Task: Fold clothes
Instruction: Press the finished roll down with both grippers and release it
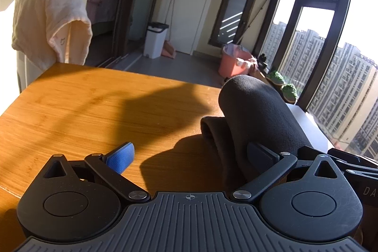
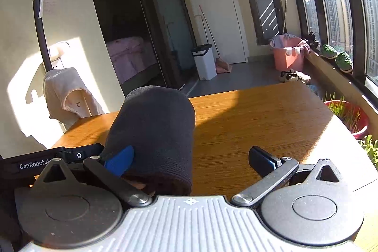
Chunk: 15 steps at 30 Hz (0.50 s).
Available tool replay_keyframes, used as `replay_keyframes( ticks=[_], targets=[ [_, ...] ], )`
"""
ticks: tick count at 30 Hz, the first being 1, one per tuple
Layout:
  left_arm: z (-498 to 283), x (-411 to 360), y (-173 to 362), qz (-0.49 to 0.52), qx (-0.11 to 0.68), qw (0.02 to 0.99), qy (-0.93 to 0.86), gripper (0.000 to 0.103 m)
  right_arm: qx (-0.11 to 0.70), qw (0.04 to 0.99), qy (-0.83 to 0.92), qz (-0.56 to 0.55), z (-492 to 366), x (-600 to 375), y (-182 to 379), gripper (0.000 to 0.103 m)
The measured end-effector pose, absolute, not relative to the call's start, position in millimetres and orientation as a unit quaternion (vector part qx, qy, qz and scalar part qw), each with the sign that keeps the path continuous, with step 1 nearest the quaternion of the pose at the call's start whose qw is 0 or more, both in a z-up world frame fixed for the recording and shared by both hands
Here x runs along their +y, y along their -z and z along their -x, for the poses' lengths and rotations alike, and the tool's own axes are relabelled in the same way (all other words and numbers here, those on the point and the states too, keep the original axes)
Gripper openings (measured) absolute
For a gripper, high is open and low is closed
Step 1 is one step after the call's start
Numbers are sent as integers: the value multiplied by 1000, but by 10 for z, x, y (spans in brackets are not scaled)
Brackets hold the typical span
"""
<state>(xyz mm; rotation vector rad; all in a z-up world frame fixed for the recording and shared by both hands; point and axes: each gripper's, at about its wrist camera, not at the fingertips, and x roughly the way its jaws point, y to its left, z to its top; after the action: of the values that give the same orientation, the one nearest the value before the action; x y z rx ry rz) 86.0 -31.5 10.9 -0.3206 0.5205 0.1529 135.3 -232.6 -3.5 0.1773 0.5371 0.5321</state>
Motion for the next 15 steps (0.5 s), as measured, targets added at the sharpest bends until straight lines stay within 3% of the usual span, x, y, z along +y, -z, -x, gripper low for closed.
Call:
replay_keyframes(
  ticks=[6, 15],
  targets=[
    [-731, -290, -120, 173, 235, 953, -78, 103, 260, 919, -261, -142, -1143, -2589, 76, 103],
    [-415, -419, -107, 175, 264, 944, -96, 103, 324, 921, -185, -107, -810, -2627, 108, 103]
  ],
)
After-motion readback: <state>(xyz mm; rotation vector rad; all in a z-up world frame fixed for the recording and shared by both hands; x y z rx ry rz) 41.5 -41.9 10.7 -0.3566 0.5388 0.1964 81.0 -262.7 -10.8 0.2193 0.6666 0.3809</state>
